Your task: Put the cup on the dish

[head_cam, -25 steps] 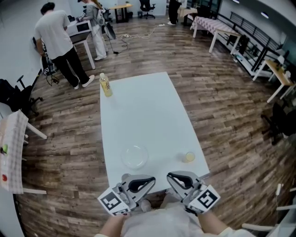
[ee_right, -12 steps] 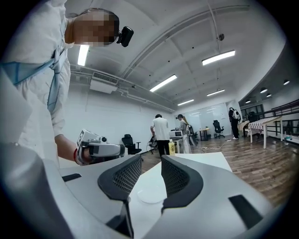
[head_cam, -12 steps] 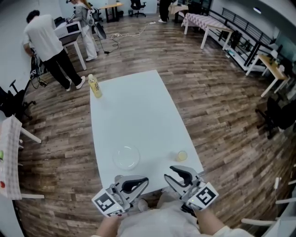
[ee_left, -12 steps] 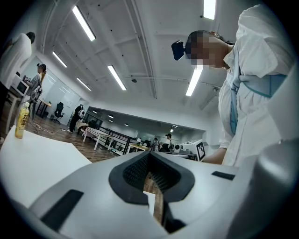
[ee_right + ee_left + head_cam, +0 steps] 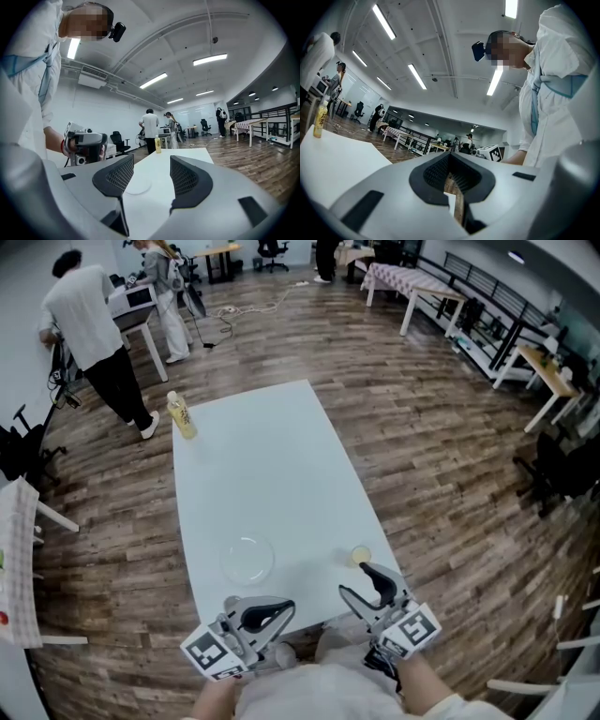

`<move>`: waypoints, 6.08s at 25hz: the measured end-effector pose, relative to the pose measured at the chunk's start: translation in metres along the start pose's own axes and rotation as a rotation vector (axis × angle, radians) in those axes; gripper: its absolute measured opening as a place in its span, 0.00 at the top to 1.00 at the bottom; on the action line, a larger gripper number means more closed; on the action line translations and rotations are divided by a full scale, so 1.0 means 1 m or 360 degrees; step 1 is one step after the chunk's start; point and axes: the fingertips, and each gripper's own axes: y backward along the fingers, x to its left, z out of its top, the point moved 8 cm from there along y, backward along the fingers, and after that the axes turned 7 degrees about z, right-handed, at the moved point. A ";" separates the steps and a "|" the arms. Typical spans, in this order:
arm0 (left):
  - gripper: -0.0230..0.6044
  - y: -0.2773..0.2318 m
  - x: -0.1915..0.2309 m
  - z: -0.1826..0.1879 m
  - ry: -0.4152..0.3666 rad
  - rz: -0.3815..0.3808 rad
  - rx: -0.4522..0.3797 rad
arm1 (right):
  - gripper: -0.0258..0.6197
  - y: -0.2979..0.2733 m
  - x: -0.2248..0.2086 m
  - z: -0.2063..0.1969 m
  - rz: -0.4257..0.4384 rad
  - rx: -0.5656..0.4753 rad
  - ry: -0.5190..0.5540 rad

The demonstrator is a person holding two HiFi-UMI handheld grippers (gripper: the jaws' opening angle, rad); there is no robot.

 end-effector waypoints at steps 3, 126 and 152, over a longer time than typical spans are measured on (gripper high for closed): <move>0.96 -0.002 -0.002 -0.001 0.0001 -0.0003 0.0005 | 0.57 0.002 -0.008 -0.005 -0.0026 0.0030 0.0011; 0.96 0.072 -0.012 -0.006 0.0022 0.0659 -0.0182 | 0.51 -0.234 -0.011 -0.094 0.0625 0.0886 0.0249; 0.96 0.105 -0.020 -0.023 0.0095 0.0850 -0.0168 | 0.51 -0.289 0.025 -0.125 0.0745 0.0979 0.0326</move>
